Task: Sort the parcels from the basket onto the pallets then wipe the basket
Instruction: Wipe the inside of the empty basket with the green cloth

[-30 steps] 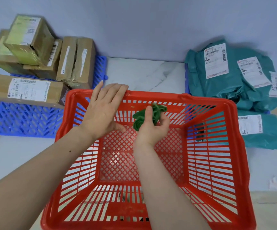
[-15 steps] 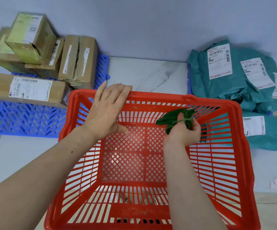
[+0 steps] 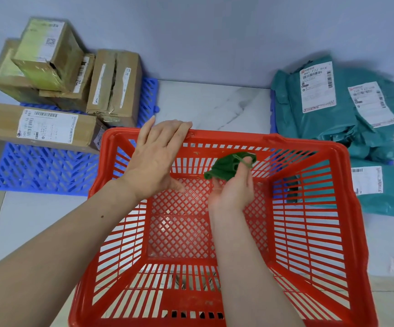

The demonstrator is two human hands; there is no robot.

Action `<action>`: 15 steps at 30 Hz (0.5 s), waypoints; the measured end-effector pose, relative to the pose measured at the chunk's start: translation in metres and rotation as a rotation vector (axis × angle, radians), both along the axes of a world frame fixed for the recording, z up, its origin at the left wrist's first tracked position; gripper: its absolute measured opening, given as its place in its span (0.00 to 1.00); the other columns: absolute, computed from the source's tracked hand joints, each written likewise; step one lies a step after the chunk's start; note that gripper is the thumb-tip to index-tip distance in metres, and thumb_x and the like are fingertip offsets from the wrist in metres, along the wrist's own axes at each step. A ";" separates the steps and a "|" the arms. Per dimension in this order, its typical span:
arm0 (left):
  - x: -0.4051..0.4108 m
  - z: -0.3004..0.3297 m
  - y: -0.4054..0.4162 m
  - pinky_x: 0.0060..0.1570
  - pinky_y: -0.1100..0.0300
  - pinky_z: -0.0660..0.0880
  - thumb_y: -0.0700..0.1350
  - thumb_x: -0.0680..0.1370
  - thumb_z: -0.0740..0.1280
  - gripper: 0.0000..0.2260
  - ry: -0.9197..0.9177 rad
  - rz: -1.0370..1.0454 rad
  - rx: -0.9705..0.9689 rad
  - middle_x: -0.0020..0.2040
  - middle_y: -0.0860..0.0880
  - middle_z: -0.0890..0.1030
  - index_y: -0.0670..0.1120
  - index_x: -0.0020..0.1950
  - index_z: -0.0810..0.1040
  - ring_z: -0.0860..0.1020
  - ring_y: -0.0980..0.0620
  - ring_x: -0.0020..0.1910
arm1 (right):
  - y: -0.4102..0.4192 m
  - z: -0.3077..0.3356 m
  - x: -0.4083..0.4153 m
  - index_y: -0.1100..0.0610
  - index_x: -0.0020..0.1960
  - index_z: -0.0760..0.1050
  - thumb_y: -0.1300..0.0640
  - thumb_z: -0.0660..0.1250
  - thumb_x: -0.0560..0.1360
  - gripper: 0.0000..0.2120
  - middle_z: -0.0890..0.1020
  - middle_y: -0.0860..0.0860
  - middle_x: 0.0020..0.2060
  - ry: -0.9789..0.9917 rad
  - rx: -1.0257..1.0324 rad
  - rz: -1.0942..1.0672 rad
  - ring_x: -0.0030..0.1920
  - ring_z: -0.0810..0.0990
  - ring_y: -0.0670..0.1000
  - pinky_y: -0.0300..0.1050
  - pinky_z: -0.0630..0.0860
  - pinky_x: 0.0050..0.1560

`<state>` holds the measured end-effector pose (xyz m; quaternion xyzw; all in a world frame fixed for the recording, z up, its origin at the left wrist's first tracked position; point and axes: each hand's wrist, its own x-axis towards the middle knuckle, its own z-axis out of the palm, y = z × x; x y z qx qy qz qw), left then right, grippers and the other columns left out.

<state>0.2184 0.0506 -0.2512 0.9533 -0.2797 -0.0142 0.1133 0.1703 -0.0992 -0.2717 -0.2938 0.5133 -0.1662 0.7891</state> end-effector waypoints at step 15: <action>0.005 0.008 0.010 0.76 0.45 0.44 0.57 0.54 0.83 0.60 0.046 -0.081 0.008 0.72 0.44 0.65 0.44 0.78 0.56 0.62 0.44 0.74 | 0.054 0.004 0.009 0.58 0.45 0.84 0.65 0.76 0.71 0.05 0.87 0.55 0.44 0.033 0.226 0.305 0.47 0.87 0.57 0.55 0.83 0.40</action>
